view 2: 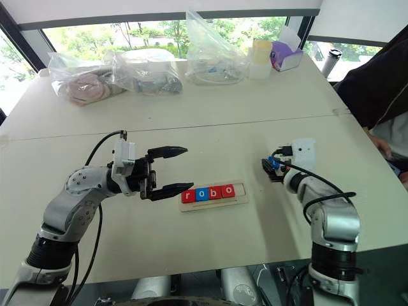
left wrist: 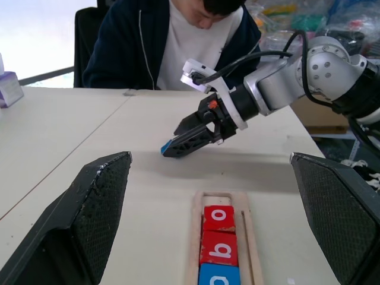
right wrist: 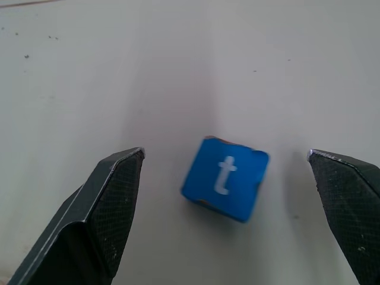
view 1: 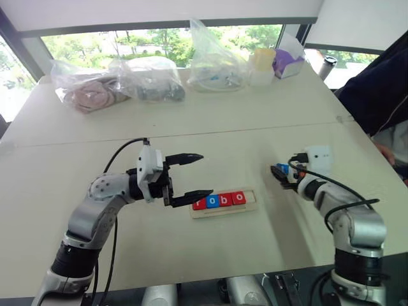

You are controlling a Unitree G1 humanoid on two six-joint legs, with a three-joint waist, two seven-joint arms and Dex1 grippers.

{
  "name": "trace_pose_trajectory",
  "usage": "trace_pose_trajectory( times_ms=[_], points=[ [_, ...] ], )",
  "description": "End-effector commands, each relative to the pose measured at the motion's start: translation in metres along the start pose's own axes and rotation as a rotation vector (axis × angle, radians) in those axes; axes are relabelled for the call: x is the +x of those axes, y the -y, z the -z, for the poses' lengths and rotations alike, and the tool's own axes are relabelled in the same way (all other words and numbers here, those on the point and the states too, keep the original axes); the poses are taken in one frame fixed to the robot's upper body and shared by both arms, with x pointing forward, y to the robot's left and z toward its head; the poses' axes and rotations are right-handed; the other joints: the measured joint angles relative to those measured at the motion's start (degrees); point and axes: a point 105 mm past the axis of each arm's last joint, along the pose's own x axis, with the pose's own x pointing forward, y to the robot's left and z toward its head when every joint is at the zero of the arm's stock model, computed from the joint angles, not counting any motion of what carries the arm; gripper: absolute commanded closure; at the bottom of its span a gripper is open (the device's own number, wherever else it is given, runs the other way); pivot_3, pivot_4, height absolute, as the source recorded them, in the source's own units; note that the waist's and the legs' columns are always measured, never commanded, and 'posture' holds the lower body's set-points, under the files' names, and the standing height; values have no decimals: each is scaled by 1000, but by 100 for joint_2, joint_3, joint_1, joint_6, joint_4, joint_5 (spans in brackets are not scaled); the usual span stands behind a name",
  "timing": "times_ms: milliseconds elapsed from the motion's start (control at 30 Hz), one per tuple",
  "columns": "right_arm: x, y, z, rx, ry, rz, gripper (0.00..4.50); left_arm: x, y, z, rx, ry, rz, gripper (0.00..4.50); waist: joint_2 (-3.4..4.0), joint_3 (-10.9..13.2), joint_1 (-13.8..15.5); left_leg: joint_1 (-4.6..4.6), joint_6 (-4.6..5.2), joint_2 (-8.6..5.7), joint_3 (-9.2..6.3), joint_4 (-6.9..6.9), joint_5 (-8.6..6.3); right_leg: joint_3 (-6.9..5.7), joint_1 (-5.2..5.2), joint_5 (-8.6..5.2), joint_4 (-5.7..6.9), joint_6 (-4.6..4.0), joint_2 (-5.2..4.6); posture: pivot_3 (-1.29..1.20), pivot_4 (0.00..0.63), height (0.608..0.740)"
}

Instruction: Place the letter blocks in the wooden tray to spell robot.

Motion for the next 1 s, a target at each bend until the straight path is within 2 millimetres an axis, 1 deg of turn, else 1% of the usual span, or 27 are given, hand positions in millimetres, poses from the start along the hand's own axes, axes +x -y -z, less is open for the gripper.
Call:
trace_pose_trajectory(
  times_ms=[33, 200, 233, 267, 300, 433, 500, 667, 733, 800, 867, 1000],
  points=[
    [-2, -1, -6, -10, 22, 70, 25, 2, 1, -6, 35, 9, 12, 0, 0, 0, 7, -2, 0, -2, 0, 0, 0, 0, 0, -1, -1, 0, -4, 0, 150, 740],
    [1, -4, 7, -1, -26, 127, 25, 2, 1, -7, 38, 8, 6, 0, 0, -1, 2, -2, 0, -3, 0, 0, 0, 0, 0, -1, -3, 0, -4, 0, 150, 740],
    [1, -5, 8, 0, -30, 130, 538, 2, 1, -7, 38, 8, 4, 0, 0, -1, 2, -1, 0, -3, -1, -1, 0, -1, 0, -2, -3, 1, -4, 0, 150, 740],
    [0, -6, 9, -6, -32, 135, 847, 2, 0, -7, 38, 9, 3, 0, 0, -1, 1, -1, 0, -3, -1, -1, 0, -1, 0, -3, -3, 3, -4, 0, 150, 740],
    [0, -6, 10, -18, -32, 139, 1316, 2, 0, -7, 38, 9, 1, 0, -1, -2, -1, -1, 0, -3, -1, -1, 0, -1, 0, -4, -3, 3, -4, 0, 150, 740],
    [-1, -7, 11, -35, -38, 145, 3324, 3, 0, -7, 38, 13, -3, 0, -1, -2, -5, -1, 0, -2, -1, -2, 0, -1, 0, -11, -3, 14, -4, 0, 150, 740],
    [-4, -8, 10, -53, -41, 143, 3339, 3, 0, -6, 37, 14, -4, 0, -1, -2, -7, 0, 0, -2, -1, -2, 0, -1, 0, -16, -3, 10, -3, 0, 150, 740],
    [-29, -16, 26, -86, -101, 100, 3339, 3, 0, -6, 35, 15, -4, 0, -1, -3, 3, -3, 0, -1, -8, -8, 0, -5, 0, -15, -3, 14, -3, 0, 150, 740],
    [-41, -20, 35, -85, -141, 89, 3339, 3, 0, -6, 35, 15, -4, 0, -1, -3, 1, -3, 0, -1, -6, -8, 0, -5, -1, -18, -3, 18, -4, 0, 150, 740],
    [-56, -29, 46, -76, -187, 55, 3339, 3, 0, -5, 34, 15, -4, 0, -1, -4, 4, -2, 0, -1, -7, -7, 0, -5, 0, -21, -3, 17, -4, 0, 150, 740],
    [-68, -37, 50, -67, -211, 28, 3339, 2, 1, -5, 31, 14, 1, 0, -2, -6, 1, -1, 0, 0, -10, -7, 0, -5, 0, -28, -3, 9, -4, 0, 150, 740],
    [-71, -41, 51, -62, -224, 15, 3339, 3, 1, -4, 32, 14, 7, 0, -3, -7, -16, 1, 0, 0, -6, -6, 0, -4, 0, -29, -3, 5, -4, 0, 150, 740]
  ],
)
